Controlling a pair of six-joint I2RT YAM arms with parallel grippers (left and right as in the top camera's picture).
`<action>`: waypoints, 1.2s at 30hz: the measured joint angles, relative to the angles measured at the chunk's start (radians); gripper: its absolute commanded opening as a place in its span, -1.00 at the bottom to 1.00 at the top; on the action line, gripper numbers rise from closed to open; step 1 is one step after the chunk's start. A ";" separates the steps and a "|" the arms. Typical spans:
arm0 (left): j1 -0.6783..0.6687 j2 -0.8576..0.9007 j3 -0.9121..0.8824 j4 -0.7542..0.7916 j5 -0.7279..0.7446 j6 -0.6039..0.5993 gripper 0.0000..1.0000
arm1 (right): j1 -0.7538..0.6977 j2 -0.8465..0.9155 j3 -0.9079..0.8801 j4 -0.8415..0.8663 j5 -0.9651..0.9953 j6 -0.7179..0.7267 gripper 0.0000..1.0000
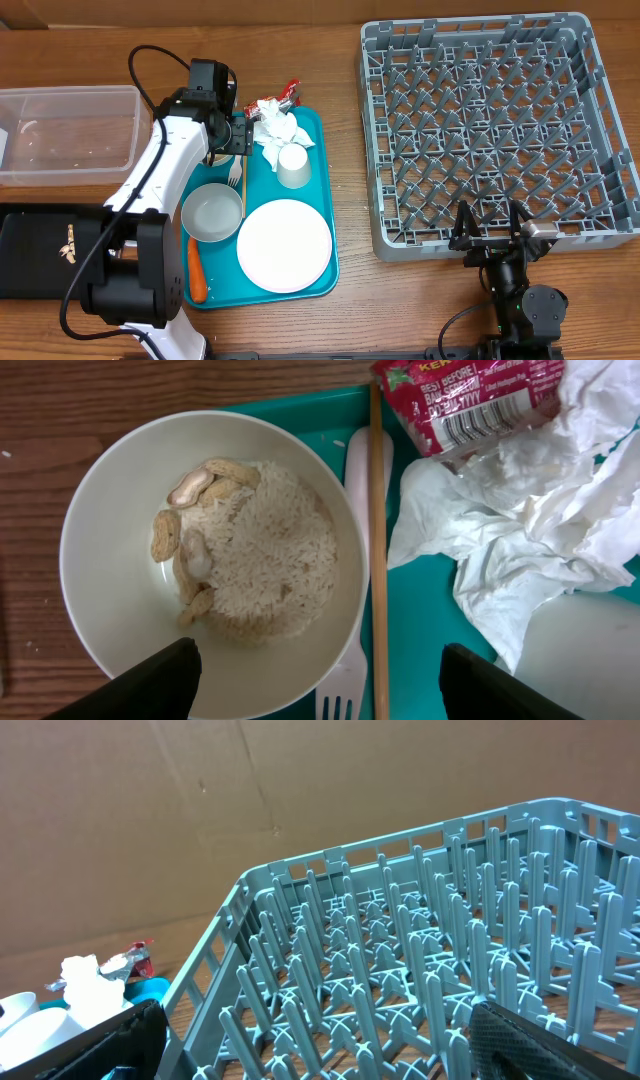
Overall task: Sort waste into correct bins and load items into the dishwasher rack
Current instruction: 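Grasp the rim of the upper white bowl with the left gripper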
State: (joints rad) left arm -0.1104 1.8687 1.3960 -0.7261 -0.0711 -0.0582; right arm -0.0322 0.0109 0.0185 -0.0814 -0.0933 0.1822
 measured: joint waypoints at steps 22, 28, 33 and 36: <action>0.000 0.087 0.000 0.046 0.022 0.063 0.40 | 0.000 0.000 0.000 -0.001 0.000 0.000 1.00; 0.000 0.098 0.000 0.055 0.022 0.069 0.35 | 0.000 0.000 0.000 0.000 0.000 0.000 1.00; 0.000 0.100 0.000 0.065 0.022 0.069 0.32 | 0.000 0.000 0.000 -0.001 0.000 0.000 1.00; 0.000 0.100 0.000 0.077 0.022 0.069 0.33 | 0.000 0.000 0.000 0.000 0.000 0.000 1.00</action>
State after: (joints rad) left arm -0.1104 1.9690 1.3960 -0.6491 -0.0494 0.0113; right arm -0.0322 0.0109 0.0185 -0.0818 -0.0933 0.1818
